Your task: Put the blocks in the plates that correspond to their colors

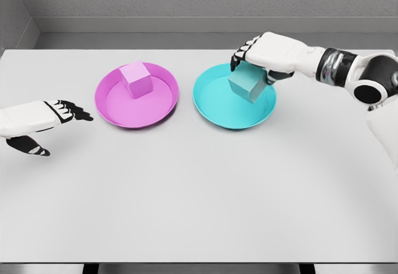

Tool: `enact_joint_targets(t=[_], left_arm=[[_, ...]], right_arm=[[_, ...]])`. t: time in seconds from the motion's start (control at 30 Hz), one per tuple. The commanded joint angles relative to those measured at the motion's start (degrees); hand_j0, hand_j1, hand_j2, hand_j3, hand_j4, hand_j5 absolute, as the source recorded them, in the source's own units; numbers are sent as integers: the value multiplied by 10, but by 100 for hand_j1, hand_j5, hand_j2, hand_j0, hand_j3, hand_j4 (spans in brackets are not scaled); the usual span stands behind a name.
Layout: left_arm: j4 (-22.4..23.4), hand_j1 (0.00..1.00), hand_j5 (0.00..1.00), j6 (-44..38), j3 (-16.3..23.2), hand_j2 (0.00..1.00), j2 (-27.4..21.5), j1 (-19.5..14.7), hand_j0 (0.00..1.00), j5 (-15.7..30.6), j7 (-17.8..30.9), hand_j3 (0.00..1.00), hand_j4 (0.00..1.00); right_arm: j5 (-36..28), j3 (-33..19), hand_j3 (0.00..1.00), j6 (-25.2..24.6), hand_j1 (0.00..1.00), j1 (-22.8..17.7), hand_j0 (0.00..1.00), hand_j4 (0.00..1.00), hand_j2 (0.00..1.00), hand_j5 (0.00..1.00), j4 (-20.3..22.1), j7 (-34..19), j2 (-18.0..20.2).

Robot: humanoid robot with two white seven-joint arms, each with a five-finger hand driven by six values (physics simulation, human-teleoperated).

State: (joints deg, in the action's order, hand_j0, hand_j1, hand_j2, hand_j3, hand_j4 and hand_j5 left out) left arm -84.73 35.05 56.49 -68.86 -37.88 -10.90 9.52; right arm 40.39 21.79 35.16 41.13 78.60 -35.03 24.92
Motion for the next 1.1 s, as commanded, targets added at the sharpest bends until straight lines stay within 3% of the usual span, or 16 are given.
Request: enact_joint_targets(t=[0.0, 0.07, 0.1, 0.13, 0.17, 0.43, 0.7, 0.87, 1.07], left_arm=[[0, 100, 100, 0, -1, 100, 0, 0, 100, 4, 0, 100, 100], [-1, 100, 100, 0, 0, 100, 0, 0, 100, 4, 0, 100, 100], [-1, 100, 100, 0, 0, 100, 0, 0, 100, 3, 0, 100, 100], [-1, 100, 100, 0, 0, 100, 0, 0, 100, 3, 0, 100, 100], [-1, 100, 100, 0, 0, 100, 0, 0, 100, 3, 0, 100, 100], [-1, 100, 100, 0, 1, 100, 0, 4, 100, 3, 0, 100, 100], [-1, 100, 100, 0, 1, 100, 0, 4, 100, 3, 0, 100, 100], [-1, 100, 100, 0, 2, 100, 0, 4, 100, 3, 0, 100, 100], [0, 100, 100, 0, 2, 100, 0, 4, 100, 4, 0, 100, 100]], right_arm=[[12, 4, 50, -2, 50, 1, 50, 50, 50, 50, -29, 0, -22], [13, 4, 66, -2, 66, 4, 66, 66, 66, 66, -34, 0, -27], [13, 4, 84, -2, 84, 2, 84, 84, 84, 84, -34, 0, -28], [13, 4, 96, -2, 96, -1, 96, 96, 96, 96, -34, 0, -28], [13, 4, 100, -2, 100, -2, 100, 100, 100, 100, -34, 0, -28], [18, -4, 100, -2, 100, 3, 100, 100, 100, 100, -30, 0, -22], [15, -143, 100, -2, 100, -40, 100, 100, 100, 100, -25, 0, 30], [15, -145, 100, -2, 100, -88, 100, 100, 100, 100, -13, 0, 34], [15, -145, 100, -2, 100, -89, 100, 100, 100, 100, -13, 0, 34]])
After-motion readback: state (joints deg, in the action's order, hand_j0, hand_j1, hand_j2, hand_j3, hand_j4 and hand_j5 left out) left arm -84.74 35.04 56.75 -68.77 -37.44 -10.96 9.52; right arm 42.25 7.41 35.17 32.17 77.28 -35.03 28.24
